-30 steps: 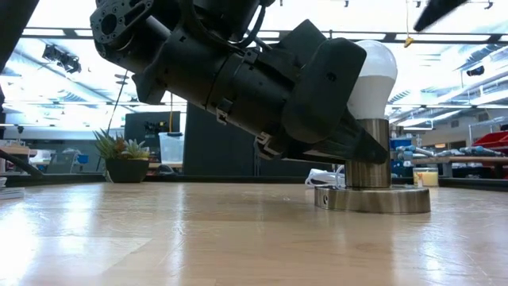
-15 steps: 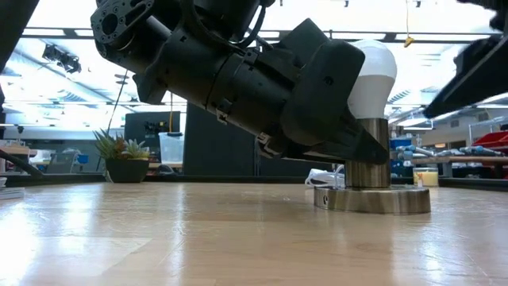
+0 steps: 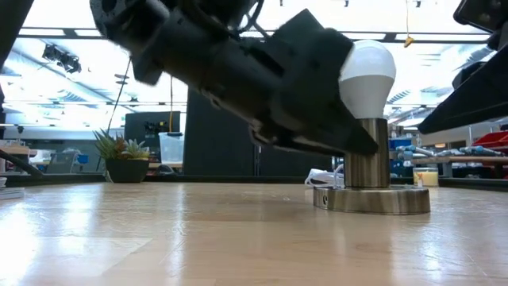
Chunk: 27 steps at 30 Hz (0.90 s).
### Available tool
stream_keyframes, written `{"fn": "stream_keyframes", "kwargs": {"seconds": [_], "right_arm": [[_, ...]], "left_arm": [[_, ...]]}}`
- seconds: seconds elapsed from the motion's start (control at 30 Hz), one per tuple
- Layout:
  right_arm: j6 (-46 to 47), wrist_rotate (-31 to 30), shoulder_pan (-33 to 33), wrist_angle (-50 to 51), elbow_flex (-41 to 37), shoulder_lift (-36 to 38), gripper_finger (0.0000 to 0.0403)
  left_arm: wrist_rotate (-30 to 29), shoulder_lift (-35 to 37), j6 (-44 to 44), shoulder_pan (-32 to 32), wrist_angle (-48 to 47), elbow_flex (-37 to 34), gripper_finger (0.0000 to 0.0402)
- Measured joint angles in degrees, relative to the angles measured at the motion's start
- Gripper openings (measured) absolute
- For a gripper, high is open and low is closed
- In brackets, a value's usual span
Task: Screw lightbulb
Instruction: Insert the lightbulb into the lamp, then remove the lightbulb from the lamp
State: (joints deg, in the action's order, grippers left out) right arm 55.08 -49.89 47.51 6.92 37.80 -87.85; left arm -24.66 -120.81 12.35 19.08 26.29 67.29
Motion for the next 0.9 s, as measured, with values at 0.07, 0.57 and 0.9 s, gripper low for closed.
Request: {"fn": "stream_keyframes", "kwargs": {"seconds": [0.07, 0.57, 0.9], "right_arm": [[-0.2, 0.0, 0.0, -0.6, 0.0, 0.0, 0.0327], [-5.1, -3.4, -1.7, -5.5, -2.4, -0.1, 0.0321], [-11.8, -5.6, -1.8, -33.3, -14.8, -0.1, 0.0318]], "left_arm": [[-0.1, 1.7, -0.1, 0.1, -3.5, 0.0, 0.0245], [3.3, 4.3, 1.6, 0.5, -12.1, 0.1, 0.0245], [3.3, 2.4, -0.2, 0.3, -6.9, 0.1, 0.0245]]}}
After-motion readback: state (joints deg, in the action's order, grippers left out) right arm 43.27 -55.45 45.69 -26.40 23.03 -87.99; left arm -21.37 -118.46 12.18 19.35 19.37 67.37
